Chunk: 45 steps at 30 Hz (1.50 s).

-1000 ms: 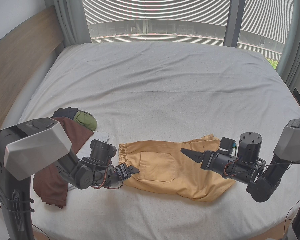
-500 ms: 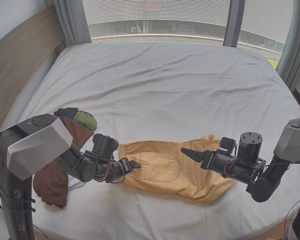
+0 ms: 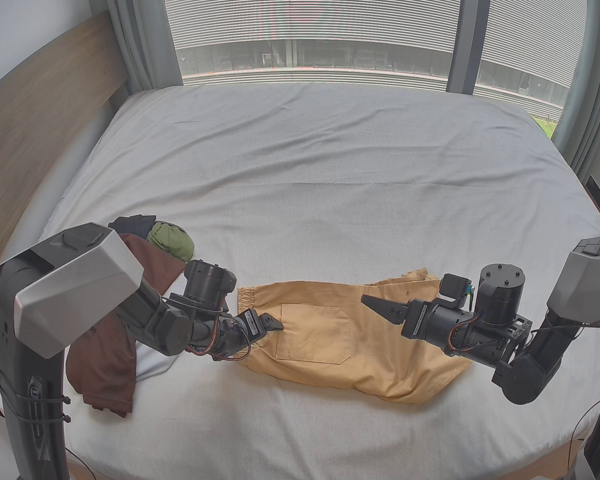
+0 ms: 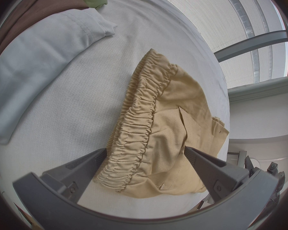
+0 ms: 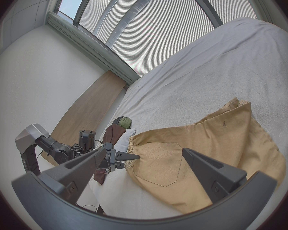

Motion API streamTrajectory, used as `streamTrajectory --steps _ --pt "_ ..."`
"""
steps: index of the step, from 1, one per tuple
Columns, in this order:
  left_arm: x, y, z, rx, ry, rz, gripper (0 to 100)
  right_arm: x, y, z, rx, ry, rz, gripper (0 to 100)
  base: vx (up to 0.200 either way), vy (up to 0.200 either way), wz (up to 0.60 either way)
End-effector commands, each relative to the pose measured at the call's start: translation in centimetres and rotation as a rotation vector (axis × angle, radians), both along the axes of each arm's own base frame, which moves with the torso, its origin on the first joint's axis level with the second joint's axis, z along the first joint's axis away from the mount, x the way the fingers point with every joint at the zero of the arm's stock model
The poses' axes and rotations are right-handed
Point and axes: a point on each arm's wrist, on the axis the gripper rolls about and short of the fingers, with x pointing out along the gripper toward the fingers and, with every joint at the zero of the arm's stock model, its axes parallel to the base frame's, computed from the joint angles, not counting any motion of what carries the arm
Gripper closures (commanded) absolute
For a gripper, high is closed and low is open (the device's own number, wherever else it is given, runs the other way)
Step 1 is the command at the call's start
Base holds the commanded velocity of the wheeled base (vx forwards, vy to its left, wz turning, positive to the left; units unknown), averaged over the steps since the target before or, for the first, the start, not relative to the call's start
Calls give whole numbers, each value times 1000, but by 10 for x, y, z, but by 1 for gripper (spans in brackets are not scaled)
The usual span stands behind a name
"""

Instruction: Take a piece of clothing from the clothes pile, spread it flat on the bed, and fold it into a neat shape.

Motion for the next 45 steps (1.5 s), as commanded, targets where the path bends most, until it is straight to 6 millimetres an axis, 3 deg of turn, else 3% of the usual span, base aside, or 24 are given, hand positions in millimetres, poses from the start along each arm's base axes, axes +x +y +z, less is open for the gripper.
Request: streamTrajectory --steps 1,24,25,35,41,45 --pt "1 0 1 -1 -2 3 0 0 0 0 1 -2 1 0 0 0 0" --pt "8 1 0 -6 -15 9 0 0 0 1 6 -13 1 0 0 0 0" --pt "8 1 -1 -5 -16 8 100 0 0 1 6 -13 1 0 0 0 0" --pt "9 2 -4 0 -19 9 100 0 0 1 7 -14 -1 0 0 0 0" --pt "5 24 -7 60 -25 0 100 0 0 0 6 -12 -1 0 0 0 0" --pt "-2 47 11 82 -48 5 100 0 0 0 5 -13 1 0 0 0 0"
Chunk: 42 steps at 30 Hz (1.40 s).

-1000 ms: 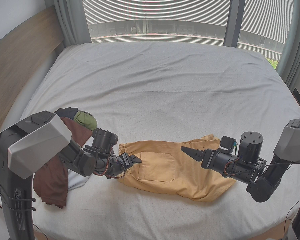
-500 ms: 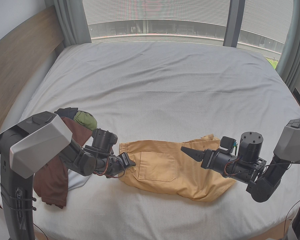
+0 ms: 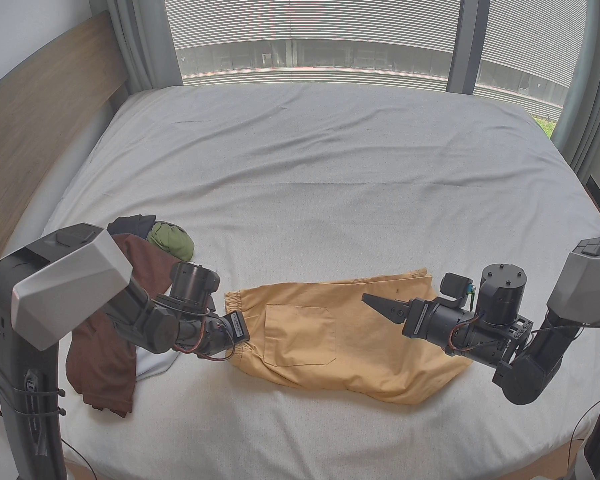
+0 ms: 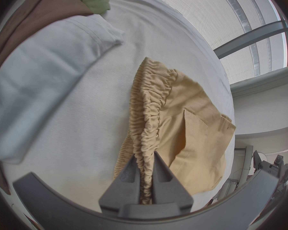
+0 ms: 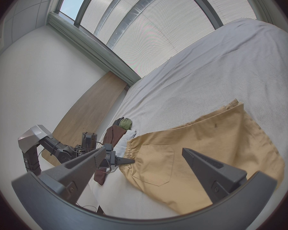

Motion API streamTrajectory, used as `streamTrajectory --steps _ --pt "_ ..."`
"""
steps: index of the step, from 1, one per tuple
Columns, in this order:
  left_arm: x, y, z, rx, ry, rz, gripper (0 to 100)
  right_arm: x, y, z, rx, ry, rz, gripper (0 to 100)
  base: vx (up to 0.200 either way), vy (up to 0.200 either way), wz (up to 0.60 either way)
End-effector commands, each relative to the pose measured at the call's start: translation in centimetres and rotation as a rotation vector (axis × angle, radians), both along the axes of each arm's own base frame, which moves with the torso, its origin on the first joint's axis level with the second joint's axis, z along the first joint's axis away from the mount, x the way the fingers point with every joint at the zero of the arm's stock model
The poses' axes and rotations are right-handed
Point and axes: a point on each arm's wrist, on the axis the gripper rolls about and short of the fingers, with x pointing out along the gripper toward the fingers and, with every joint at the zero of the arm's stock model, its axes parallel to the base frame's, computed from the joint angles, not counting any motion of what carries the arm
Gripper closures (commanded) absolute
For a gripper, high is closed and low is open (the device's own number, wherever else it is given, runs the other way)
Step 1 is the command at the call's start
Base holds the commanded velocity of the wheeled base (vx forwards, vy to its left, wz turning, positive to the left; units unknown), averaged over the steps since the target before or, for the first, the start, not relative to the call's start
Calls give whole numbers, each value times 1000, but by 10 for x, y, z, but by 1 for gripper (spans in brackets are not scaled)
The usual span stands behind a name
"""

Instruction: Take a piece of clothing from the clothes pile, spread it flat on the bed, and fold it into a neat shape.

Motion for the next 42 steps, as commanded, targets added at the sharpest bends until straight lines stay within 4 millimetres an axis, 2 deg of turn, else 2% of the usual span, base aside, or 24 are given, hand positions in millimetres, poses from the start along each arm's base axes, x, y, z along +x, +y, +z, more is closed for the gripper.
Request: streamTrajectory --steps 1,5,18,34,35,39,42 --pt "-7 24 20 9 -21 27 100 0 0 0 0 2 2 0 0 0 0" --pt "-11 32 25 10 -26 43 100 0 0 0 -1 0 2 0 0 0 0" --pt "-15 56 17 61 -20 48 100 0 0 0 -1 0 2 0 0 0 0" --pt "-16 55 4 56 2 47 100 0 1 -3 -3 8 3 0 0 0 0" --pt "-16 55 3 56 5 47 0 1 1 -3 -3 5 2 0 0 0 0" --pt "-14 55 0 53 6 48 0 1 1 -4 -5 8 2 0 0 0 0" --pt "-14 55 -9 62 13 51 0 1 1 -5 -6 11 3 0 0 0 0"
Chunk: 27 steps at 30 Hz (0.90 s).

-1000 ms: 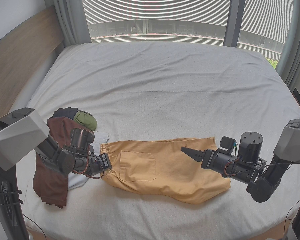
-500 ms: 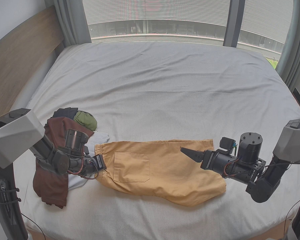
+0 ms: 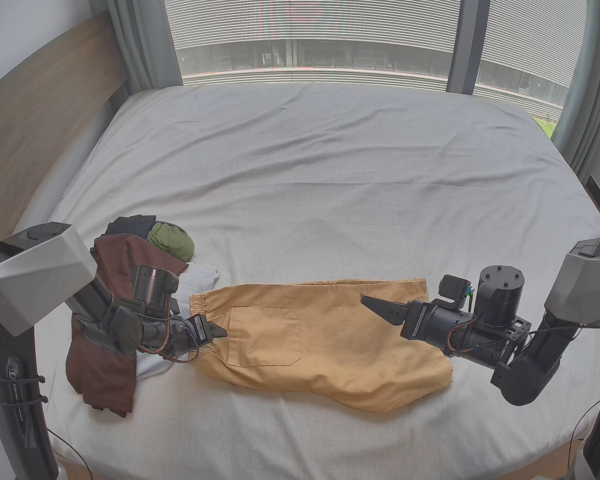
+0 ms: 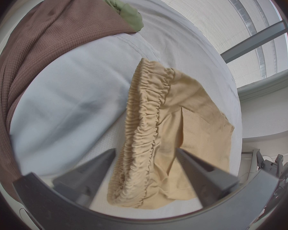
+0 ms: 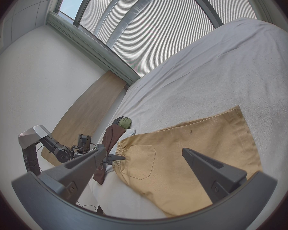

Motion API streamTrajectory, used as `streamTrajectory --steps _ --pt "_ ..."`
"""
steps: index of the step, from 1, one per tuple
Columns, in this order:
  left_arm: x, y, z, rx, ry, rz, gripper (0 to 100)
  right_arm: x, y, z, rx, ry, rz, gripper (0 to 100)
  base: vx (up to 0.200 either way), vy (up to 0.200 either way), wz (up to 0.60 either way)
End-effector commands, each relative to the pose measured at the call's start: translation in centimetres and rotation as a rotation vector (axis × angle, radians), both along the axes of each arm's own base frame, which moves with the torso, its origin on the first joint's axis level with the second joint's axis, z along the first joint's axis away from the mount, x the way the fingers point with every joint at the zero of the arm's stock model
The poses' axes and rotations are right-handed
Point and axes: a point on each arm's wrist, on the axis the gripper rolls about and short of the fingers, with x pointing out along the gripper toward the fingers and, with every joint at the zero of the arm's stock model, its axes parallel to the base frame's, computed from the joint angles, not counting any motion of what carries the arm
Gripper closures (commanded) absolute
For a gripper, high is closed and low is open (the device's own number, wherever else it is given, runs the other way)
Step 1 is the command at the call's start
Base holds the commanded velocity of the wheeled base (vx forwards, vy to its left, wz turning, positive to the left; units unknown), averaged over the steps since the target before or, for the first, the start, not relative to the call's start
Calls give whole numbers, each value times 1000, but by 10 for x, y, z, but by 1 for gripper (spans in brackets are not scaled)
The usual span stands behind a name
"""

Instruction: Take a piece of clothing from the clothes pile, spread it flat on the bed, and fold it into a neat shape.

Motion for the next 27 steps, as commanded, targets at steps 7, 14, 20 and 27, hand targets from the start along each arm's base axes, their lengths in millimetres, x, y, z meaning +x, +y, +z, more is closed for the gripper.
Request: streamTrajectory --steps 7,14,20,27 --pt "4 -1 -11 -5 23 28 0 1 1 -4 -4 8 2 0 0 0 0" --pt "12 -6 -4 -24 46 32 0 1 1 -4 2 -3 1 0 0 0 0" --pt "15 -7 -1 -41 57 53 0 2 1 -4 4 -7 1 0 0 0 0" --pt "15 -6 0 -57 58 46 100 2 1 -4 4 -7 1 0 0 0 0"
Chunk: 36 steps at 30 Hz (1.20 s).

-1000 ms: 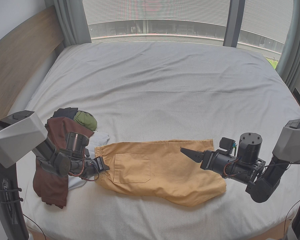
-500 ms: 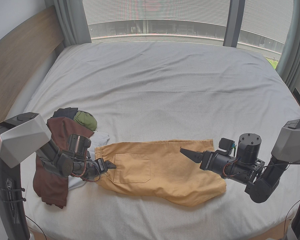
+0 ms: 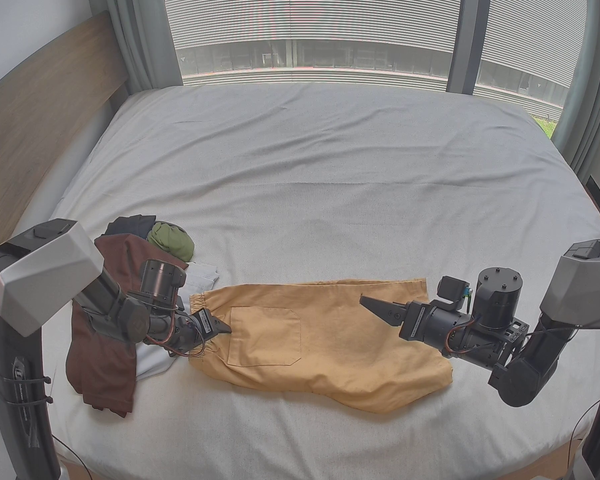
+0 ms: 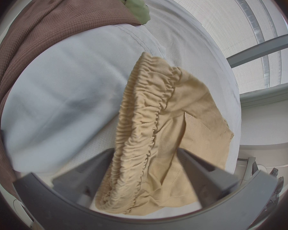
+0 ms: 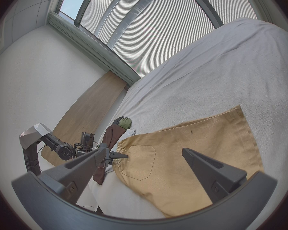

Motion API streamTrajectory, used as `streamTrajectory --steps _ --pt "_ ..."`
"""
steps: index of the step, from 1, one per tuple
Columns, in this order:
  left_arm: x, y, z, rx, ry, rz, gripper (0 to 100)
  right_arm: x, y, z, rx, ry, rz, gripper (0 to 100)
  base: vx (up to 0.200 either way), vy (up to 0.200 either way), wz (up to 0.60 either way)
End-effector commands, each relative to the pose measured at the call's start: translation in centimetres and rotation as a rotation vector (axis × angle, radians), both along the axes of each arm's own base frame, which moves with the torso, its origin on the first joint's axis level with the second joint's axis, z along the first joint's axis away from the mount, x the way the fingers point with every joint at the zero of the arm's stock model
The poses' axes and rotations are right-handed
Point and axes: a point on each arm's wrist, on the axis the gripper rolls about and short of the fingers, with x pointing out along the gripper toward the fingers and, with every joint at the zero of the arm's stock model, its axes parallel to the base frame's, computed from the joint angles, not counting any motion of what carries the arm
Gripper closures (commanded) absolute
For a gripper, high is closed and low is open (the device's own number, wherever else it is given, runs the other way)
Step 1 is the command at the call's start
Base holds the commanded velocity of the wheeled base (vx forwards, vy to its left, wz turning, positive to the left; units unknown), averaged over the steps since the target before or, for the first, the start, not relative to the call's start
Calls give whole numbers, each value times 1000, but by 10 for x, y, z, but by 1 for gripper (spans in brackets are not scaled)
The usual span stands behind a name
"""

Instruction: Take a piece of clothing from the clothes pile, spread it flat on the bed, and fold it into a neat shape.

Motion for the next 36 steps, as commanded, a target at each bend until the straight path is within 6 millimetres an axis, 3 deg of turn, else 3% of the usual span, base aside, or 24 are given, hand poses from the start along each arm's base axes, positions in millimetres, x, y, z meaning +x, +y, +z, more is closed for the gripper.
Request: streamTrajectory --steps 1,10,18,23,30,36 --pt "0 1 1 -8 -2 -2 100 0 0 0 0 0 0 0 0 0 0" --pt "0 1 6 -13 -19 -8 100 0 -1 0 1 -1 -3 0 0 0 0" --pt "-4 2 51 -20 -120 -9 100 1 -2 1 2 -2 -8 0 0 0 0" --pt "-9 5 66 -19 -129 -5 100 2 -3 1 2 -2 -9 0 0 0 0" --pt "-12 16 68 18 -129 -11 100 1 -3 2 3 -5 -9 0 0 0 0" --pt "-16 14 75 12 -145 -18 100 2 -3 2 4 -7 -11 0 0 0 0"
